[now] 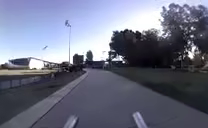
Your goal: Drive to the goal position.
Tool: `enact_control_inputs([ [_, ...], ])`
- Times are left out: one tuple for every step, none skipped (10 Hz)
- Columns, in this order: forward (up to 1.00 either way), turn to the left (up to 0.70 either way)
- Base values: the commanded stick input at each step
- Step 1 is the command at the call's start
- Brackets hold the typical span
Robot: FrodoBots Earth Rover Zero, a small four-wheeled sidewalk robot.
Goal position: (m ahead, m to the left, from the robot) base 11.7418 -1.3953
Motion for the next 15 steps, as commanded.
enact_control_inputs([
  [1.0, 0.0],
  [1.0, 0.0],
  [1.0, 0.0],
  [1.0, 0.0],
  [1.0, 0.0],
  [1.0, 0.0],
  [1.0, 0.0],
  [1.0, 0.0],
  [1.0, 0.0],
  [1.0, 0.0],
  [1.0, 0.0],
  [1.0, 0.0],
  [1.0, 0.0],
  [1.0, 0.0],
  [1.0, 0.0],
])
